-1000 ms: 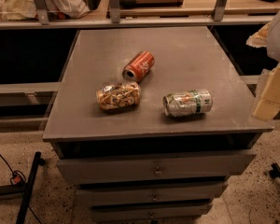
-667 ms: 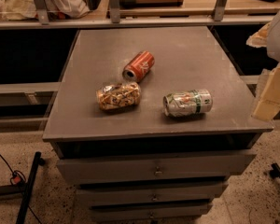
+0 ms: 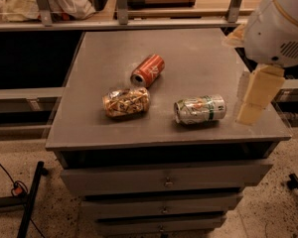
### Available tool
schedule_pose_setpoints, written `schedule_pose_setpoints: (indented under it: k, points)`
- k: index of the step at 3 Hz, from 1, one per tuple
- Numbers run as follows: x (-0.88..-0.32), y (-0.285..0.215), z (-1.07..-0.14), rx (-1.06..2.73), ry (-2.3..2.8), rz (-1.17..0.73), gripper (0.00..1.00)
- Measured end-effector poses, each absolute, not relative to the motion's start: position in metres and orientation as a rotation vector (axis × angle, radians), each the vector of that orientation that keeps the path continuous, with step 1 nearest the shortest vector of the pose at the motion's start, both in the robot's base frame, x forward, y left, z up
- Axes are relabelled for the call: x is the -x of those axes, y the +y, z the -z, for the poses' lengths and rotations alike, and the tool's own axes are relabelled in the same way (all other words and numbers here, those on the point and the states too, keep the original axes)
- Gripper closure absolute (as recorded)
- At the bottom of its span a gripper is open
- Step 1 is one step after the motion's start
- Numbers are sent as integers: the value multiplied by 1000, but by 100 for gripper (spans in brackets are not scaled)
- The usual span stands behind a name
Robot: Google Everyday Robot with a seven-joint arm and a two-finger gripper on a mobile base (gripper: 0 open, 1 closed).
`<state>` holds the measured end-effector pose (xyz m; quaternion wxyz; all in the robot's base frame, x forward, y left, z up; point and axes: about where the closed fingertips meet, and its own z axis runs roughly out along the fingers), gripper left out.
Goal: Place orange can upright
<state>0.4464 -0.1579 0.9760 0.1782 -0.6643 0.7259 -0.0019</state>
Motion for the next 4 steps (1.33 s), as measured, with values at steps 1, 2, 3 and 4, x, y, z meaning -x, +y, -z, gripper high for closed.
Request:
schedule_pose_setpoints:
  k: [1, 2, 3, 4]
  points:
    - [-453, -90, -969, 2049, 1901, 9, 0]
    - [-457, -29, -957, 2195, 1785, 82, 0]
    - [-466, 17, -942, 2306, 1721, 184, 0]
    - [-489, 46, -928, 2378, 1715, 279, 0]
